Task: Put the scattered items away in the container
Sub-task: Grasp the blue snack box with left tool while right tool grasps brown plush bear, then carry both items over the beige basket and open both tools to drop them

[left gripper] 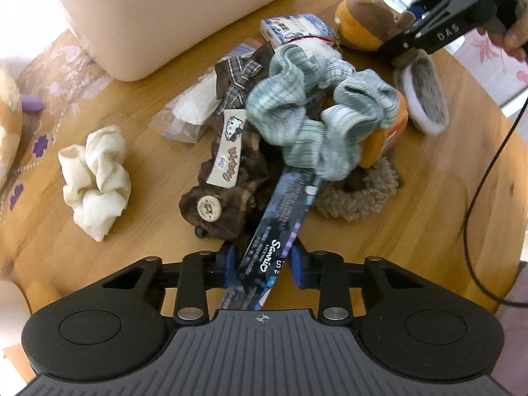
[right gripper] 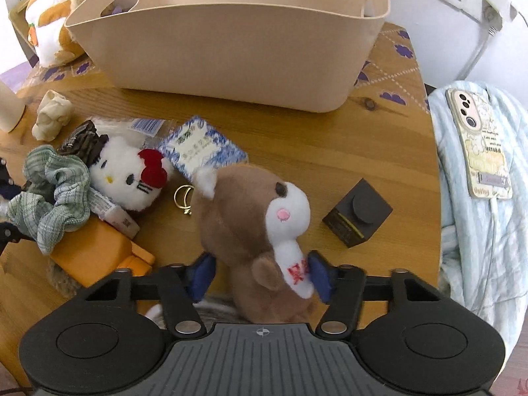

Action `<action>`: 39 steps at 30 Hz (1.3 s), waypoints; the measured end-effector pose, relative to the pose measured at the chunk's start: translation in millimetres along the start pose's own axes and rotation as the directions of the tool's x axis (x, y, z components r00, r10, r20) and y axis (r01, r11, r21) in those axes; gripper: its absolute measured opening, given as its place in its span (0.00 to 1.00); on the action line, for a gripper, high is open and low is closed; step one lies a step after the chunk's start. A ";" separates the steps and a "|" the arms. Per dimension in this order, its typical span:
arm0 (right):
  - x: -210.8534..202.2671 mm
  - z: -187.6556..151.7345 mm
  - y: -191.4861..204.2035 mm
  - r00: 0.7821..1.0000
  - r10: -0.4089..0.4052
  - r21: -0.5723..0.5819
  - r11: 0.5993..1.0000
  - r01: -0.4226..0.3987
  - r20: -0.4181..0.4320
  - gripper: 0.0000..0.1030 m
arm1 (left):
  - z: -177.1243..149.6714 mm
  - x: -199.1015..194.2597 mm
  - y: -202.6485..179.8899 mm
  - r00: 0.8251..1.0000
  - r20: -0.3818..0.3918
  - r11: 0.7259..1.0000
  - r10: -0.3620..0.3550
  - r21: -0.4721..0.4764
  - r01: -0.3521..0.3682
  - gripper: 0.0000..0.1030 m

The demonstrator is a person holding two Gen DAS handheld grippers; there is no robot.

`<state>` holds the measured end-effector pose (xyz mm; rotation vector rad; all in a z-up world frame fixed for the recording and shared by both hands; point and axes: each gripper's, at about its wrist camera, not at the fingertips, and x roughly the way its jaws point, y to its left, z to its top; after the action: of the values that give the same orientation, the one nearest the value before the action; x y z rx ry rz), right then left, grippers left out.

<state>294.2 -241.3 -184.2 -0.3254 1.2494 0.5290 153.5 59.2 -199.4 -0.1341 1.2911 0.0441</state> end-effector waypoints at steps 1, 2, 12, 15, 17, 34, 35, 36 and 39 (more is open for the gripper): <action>-0.8 -2.1 0.7 1.000 0.002 0.005 1.000 -0.002 0.000 0.45 | -1.7 -0.5 -2.4 1.000 0.001 1.000 0.004 -0.013 -0.004 0.26; -1.7 -4.7 1.6 1.000 0.003 0.009 1.000 -0.003 -0.001 0.44 | -3.3 -0.8 -4.8 1.000 0.001 1.000 0.008 -0.023 -0.008 0.23; -24.5 -32.6 6.2 0.999 0.026 0.074 0.997 -0.028 0.022 0.44 | -27.4 -19.9 -20.0 0.999 0.032 0.992 0.027 -0.125 -0.023 0.22; -36.3 -40.9 2.0 0.999 0.027 0.087 0.996 -0.031 0.044 0.44 | -25.1 -28.6 -22.8 0.998 0.052 0.990 0.039 -0.138 -0.031 0.22; -40.0 -39.8 10.0 0.998 0.021 0.097 0.995 -0.026 0.057 0.44 | -25.6 -35.3 -24.2 0.996 0.071 0.988 0.046 -0.153 -0.035 0.22; -110.7 -16.2 9.0 0.972 -0.030 0.136 0.991 -0.002 0.235 0.44 | 6.2 -98.6 -23.8 0.957 0.264 0.968 0.118 -0.246 -0.052 0.22; -114.0 -12.5 8.5 0.969 -0.032 0.138 0.990 -0.002 0.245 0.44 | 10.1 -102.3 -21.7 0.953 0.276 0.967 0.125 -0.248 -0.055 0.22; -117.0 -8.8 8.3 0.967 -0.033 0.138 0.990 -0.003 0.254 0.44 | 13.9 -105.6 -19.6 0.948 0.289 0.967 0.130 -0.249 -0.057 0.22; -128.7 3.2 7.0 0.957 -0.034 0.131 0.991 -0.004 0.287 0.44 | 27.1 -117.7 -12.8 0.929 0.320 0.950 0.183 -0.302 -0.083 0.22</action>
<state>264.7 -259.7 -60.0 -0.1410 0.9913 0.4607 148.1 54.8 -78.1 -0.2720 0.9335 0.3588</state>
